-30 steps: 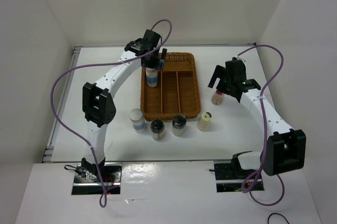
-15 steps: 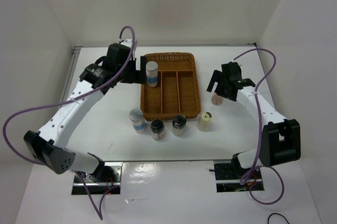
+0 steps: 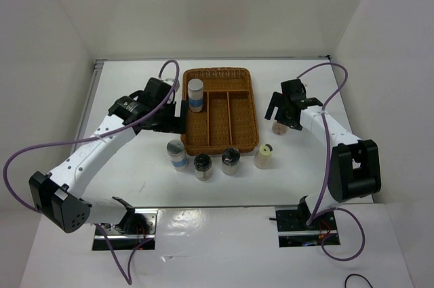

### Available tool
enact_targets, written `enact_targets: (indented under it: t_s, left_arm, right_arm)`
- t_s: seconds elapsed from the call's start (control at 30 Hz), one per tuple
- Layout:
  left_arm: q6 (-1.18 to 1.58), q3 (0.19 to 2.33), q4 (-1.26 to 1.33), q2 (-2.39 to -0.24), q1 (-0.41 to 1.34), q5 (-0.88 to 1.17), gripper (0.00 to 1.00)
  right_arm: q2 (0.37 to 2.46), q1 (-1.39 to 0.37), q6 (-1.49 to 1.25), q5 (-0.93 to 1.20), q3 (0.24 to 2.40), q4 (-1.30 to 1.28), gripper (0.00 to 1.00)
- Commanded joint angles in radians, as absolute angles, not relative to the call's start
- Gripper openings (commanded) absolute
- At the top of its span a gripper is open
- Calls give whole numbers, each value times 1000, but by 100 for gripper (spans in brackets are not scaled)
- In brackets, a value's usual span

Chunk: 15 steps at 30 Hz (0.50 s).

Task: Organize the condiment bottles

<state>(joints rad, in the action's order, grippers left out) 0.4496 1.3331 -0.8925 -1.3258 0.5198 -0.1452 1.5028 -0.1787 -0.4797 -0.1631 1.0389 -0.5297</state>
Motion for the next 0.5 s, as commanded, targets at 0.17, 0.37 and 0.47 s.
enact_targets:
  t_s: [0.17, 0.37, 0.47]
  left_arm:
    - [463, 1316, -957, -1264, 552, -42, 99]
    - [518, 1238, -1025, -1253, 588, -66, 99]
    - [548, 1216, -1025, -1253, 607, -107, 99]
  right_arm:
    - [1516, -172, -469, -209, 1111, -508, 97]
    - [1525, -172, -469, -209, 1120, -508, 97]
    - [1525, -172, -469, -209, 1120, -508, 98]
